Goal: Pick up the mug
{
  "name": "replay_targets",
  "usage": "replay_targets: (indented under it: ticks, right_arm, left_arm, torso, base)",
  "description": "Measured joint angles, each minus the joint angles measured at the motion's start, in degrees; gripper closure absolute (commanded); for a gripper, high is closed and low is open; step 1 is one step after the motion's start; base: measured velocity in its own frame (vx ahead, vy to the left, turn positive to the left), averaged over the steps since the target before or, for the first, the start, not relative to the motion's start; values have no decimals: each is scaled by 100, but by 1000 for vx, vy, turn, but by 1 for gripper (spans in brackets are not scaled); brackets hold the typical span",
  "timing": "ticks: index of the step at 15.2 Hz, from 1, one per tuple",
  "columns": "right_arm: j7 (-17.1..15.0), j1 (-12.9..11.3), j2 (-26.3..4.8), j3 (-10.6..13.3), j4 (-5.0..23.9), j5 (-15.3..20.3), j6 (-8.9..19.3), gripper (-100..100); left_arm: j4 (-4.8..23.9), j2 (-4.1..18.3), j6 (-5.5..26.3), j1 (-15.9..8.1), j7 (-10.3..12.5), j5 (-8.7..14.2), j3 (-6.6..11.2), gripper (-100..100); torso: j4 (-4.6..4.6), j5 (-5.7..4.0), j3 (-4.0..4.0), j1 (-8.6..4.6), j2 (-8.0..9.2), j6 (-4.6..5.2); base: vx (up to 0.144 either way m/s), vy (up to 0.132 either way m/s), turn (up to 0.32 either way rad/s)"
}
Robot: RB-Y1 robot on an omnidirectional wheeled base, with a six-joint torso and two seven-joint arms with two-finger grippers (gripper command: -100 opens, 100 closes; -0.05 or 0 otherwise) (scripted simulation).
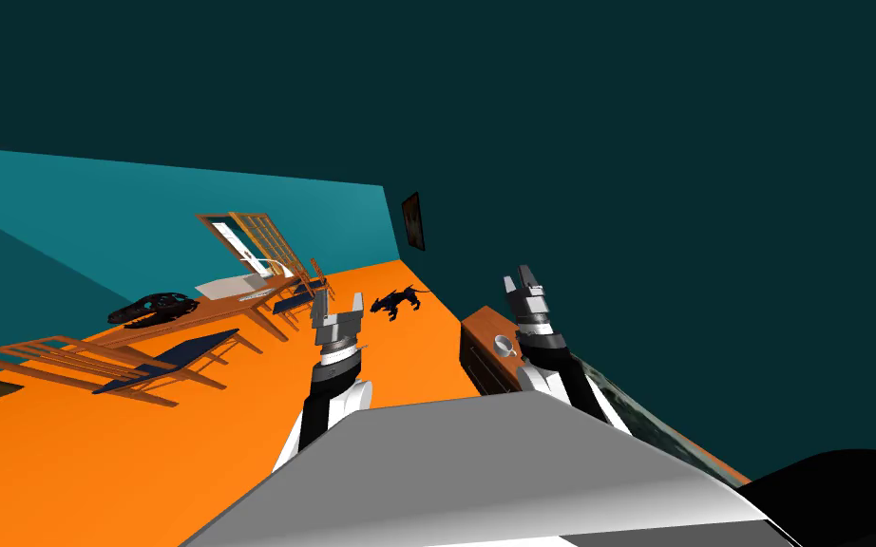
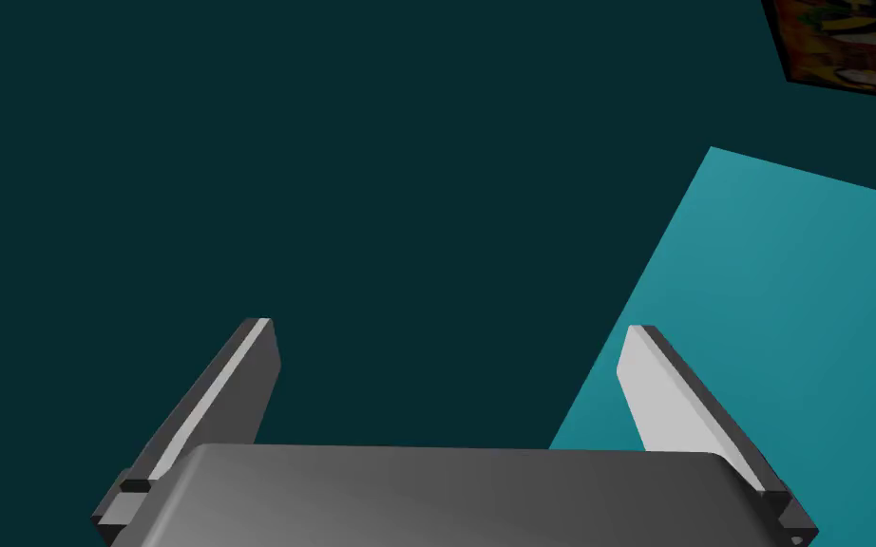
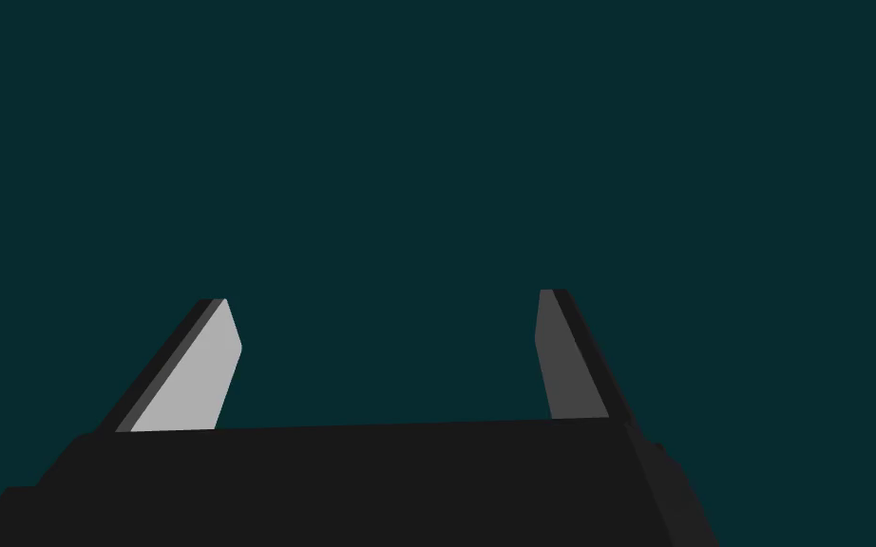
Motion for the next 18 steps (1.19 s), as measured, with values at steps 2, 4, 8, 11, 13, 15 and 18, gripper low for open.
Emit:
replay_targets:
  ticks: [2,4,8,11,13,15,18]
  right_arm:
    - [-93,-30,-188,-122,100,-82,122,-100]
    - [-230,-8,-359,-232,256,-174,320,-100]
    - [-554,66,-640,-514,632,-406,695,-100]
    - [-731,48,-701,-629,943,-510,965,-100]
    - [-885,28,-801,-785,1111,-626,1196,-100]
    - [-1048,21,-885,-923,1366,-737,1366,-100]
    - [-1261,132,-959,-1075,1545,-875,1586,-100]
  left_arm:
    - [0,0,0,1,0,0,0,0]
    - [0,-1,0,2,0,0,-1,0]
    - [-1,-1,-1,3,0,0,-1,0]
    - [-1,-1,-1,2,0,0,-1,0]
    - [-1,-1,-1,2,0,0,0,0]
    - [-1,-1,-1,2,0,0,-1,0]
    - [-1,-1,-1,2,0,0,0,0]
  torso:
    - [-4,3,-12,16,-23,1]
    - [-12,8,-33,42,-58,0]
    - [-19,11,-48,53,-83,1]
    - [-19,10,-47,44,-80,0]
    - [-18,8,-46,37,-78,0]
    - [-18,9,-45,42,-77,1]
    - [-15,8,-37,34,-62,-1]
  base:
    - [117,84,-74]
    - [186,121,-76]
    - [182,126,-72]
    - [170,103,-63]
    - [166,103,-72]
    - [164,115,-75]
    - [124,86,-59]
